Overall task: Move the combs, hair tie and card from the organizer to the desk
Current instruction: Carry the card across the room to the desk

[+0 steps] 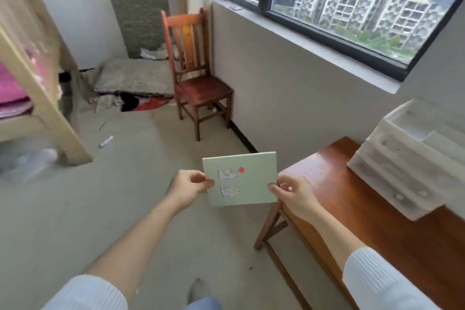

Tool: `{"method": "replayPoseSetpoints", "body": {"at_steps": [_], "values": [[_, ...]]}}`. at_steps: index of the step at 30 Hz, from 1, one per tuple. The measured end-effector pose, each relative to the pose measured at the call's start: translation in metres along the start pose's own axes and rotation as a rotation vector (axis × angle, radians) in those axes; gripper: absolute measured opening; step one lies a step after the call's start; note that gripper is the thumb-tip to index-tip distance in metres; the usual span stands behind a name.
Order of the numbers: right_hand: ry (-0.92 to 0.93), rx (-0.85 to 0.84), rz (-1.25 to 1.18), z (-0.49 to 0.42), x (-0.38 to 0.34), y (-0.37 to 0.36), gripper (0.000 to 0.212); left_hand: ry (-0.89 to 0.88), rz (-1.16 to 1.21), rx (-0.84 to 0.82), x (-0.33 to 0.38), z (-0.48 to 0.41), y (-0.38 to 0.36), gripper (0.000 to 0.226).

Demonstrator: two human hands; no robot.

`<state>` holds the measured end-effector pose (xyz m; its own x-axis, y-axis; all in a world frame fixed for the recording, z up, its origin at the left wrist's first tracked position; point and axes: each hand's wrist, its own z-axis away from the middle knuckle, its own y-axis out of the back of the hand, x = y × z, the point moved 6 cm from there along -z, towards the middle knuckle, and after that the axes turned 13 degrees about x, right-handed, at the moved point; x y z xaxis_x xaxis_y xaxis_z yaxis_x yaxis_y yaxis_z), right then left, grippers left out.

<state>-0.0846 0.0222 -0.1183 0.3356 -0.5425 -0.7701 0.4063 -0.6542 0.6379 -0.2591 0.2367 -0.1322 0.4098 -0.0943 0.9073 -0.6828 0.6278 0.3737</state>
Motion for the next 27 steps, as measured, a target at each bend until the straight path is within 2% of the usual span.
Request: {"method": "replayPoseSetpoints", "body": {"at_steps": [5,11,20,27], "values": [[0.210,-0.208,0.027,0.016,-0.119,-0.108,0.018,0.072,0.056,0.326,-0.049,0.043,0.158,0.004],[0.468,-0.386,0.014,0.067,-0.289,-0.260,0.023,0.089,0.076,0.632,-0.110,0.102,0.356,0.014],[0.594,-0.684,-0.055,0.227,-0.490,-0.541,0.026,0.257,-0.023,0.954,-0.240,0.223,0.651,0.010],[0.750,-0.833,-0.021,0.336,-0.637,-0.682,0.037,0.294,0.009,1.183,-0.308,0.295,0.823,0.011]]}}
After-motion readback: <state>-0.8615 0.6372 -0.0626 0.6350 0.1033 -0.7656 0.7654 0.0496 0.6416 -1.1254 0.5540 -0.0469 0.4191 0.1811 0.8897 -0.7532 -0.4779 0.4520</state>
